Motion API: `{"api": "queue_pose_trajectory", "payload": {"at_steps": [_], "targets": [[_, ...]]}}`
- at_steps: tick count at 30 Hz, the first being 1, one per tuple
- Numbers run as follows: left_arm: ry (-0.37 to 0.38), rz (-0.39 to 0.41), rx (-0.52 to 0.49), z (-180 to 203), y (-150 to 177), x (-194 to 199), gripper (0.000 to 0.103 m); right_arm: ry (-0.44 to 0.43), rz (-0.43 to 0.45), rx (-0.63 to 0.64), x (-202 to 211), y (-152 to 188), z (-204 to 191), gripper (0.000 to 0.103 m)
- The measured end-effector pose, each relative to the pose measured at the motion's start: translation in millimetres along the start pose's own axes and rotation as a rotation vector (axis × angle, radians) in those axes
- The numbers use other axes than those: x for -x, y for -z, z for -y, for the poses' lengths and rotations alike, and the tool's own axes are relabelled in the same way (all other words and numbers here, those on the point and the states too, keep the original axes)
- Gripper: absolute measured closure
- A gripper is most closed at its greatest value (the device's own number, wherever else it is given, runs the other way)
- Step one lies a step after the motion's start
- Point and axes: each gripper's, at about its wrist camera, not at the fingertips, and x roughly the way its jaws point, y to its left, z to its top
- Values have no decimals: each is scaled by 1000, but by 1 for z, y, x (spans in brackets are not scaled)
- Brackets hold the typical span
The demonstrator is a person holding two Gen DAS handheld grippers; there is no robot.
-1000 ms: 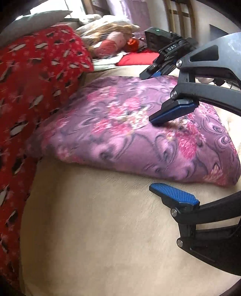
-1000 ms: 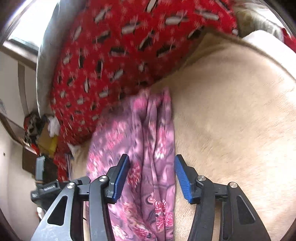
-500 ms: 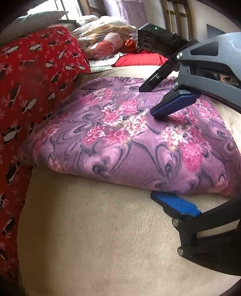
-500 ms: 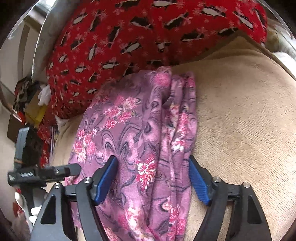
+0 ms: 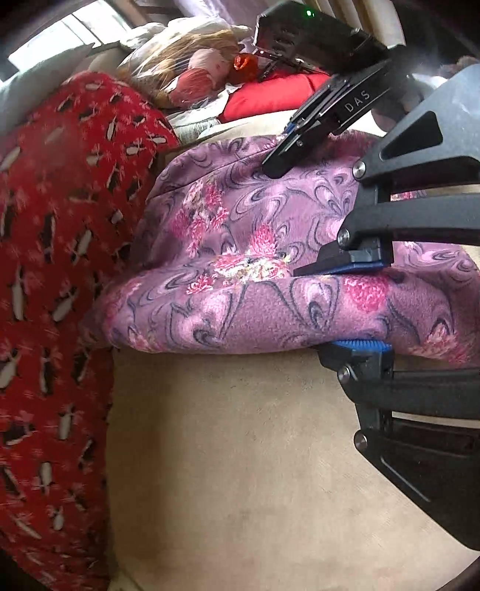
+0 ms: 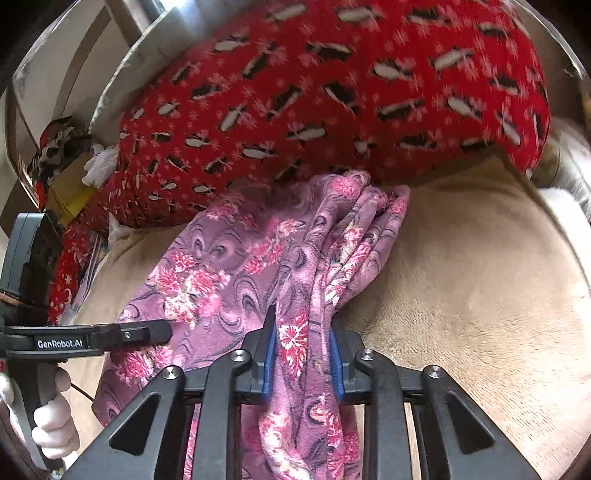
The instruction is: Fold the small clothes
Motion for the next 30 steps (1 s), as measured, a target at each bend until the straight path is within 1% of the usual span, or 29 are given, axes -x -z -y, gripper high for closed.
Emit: {"api": "queue_pose_trajectory", "payload": {"at_steps": [5, 8, 13, 17, 20, 24, 27, 30], "targets": [[12, 31, 3, -3, 17, 35, 79, 13, 32, 34, 30, 1, -22, 80], [-6, 58, -10, -9, 35, 60, 79, 6, 47, 48, 49, 8, -41, 80], [-40, 72, -18, -24, 67, 92, 79, -6, 46, 67, 68, 30, -77, 80], [-59, 67, -3, -39, 91, 105, 79, -43, 34, 57, 71, 51, -99, 80], [-69, 45, 22, -53, 111, 108, 79, -58, -1, 59, 66, 71, -113, 80], [-66, 15, 68, -72, 138, 100, 79, -65, -34, 65, 61, 96, -126, 80], [-82, -24, 99, -87, 157, 83, 78, -58, -69, 40, 51, 119, -124, 79], [-82, -38, 115, -94, 167, 72, 73, -41, -104, -7, 40, 139, -115, 79]]}}
